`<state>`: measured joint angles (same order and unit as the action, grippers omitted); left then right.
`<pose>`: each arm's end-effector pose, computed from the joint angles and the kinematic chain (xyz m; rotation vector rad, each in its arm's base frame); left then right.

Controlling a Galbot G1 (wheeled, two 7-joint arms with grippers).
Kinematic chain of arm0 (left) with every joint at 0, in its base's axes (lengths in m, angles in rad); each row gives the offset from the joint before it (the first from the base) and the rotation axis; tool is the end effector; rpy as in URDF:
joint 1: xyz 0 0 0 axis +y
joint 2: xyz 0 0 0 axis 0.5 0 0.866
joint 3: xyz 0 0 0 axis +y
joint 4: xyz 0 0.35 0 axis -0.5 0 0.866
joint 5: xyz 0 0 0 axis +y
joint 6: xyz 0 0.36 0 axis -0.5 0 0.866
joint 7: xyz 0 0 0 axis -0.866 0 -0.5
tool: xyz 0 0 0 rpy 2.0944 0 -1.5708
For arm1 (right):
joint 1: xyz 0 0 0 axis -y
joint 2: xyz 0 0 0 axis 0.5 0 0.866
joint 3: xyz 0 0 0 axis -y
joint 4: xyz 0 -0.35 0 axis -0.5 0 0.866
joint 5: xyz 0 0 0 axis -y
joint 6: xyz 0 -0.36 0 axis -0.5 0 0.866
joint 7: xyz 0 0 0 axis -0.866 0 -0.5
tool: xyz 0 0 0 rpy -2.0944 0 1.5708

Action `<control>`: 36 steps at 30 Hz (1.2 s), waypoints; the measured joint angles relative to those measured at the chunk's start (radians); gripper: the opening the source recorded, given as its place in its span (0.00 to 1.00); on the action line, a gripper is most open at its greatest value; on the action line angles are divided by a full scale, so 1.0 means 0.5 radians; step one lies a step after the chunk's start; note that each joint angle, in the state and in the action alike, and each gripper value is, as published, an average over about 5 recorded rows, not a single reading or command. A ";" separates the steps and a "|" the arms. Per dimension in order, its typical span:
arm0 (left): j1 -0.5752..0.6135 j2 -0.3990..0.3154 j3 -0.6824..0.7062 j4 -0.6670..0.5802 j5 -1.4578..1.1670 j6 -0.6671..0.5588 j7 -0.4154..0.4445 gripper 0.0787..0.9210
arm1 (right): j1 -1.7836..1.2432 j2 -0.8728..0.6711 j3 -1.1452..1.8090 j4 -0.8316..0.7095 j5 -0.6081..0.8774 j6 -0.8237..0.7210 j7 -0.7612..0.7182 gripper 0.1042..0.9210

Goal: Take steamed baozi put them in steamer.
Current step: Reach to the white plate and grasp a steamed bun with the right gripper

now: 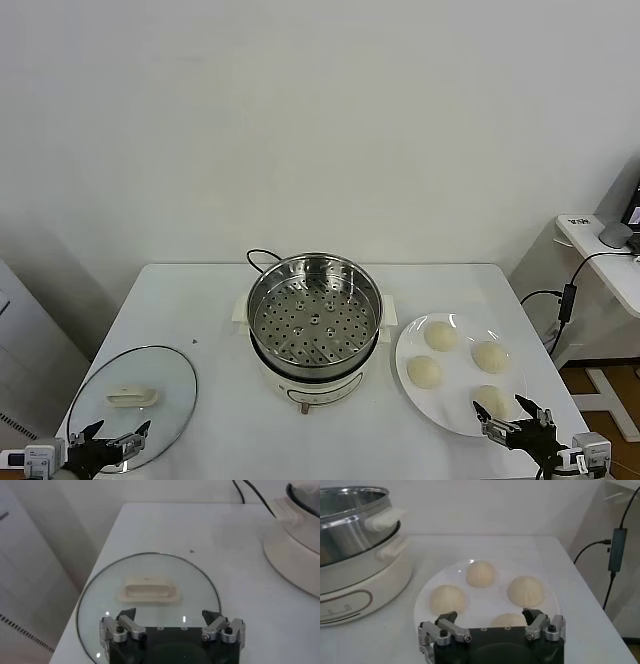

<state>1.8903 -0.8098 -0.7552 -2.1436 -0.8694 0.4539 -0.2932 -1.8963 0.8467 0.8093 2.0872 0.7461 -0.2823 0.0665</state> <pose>0.1479 0.1571 -0.2626 0.0367 -2.4034 -0.0240 0.1455 -0.1802 -0.2721 0.1075 -2.5785 0.0407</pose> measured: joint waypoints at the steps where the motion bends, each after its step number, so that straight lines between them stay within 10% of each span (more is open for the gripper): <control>1: -0.001 0.000 0.001 0.000 0.000 0.000 0.000 0.88 | 0.000 0.000 0.001 0.000 -0.002 -0.001 0.000 0.88; 10: -0.005 0.004 0.006 0.009 0.006 0.000 0.002 0.88 | 0.043 -0.015 0.033 -0.038 -0.174 0.041 -0.047 0.88; 26: -0.042 0.006 0.048 0.008 0.043 0.006 0.006 0.88 | 0.504 -0.269 -0.071 -0.326 -1.557 0.321 -0.297 0.88; 36: -0.048 0.003 0.055 0.000 0.064 0.020 0.003 0.88 | 1.096 -0.529 -0.409 -0.613 -1.927 0.451 -0.772 0.88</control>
<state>1.8662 -0.8084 -0.7278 -2.1438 -0.8373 0.4640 -0.2915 -1.3481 0.5822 0.6046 1.7806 -0.2172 -0.0569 -0.3197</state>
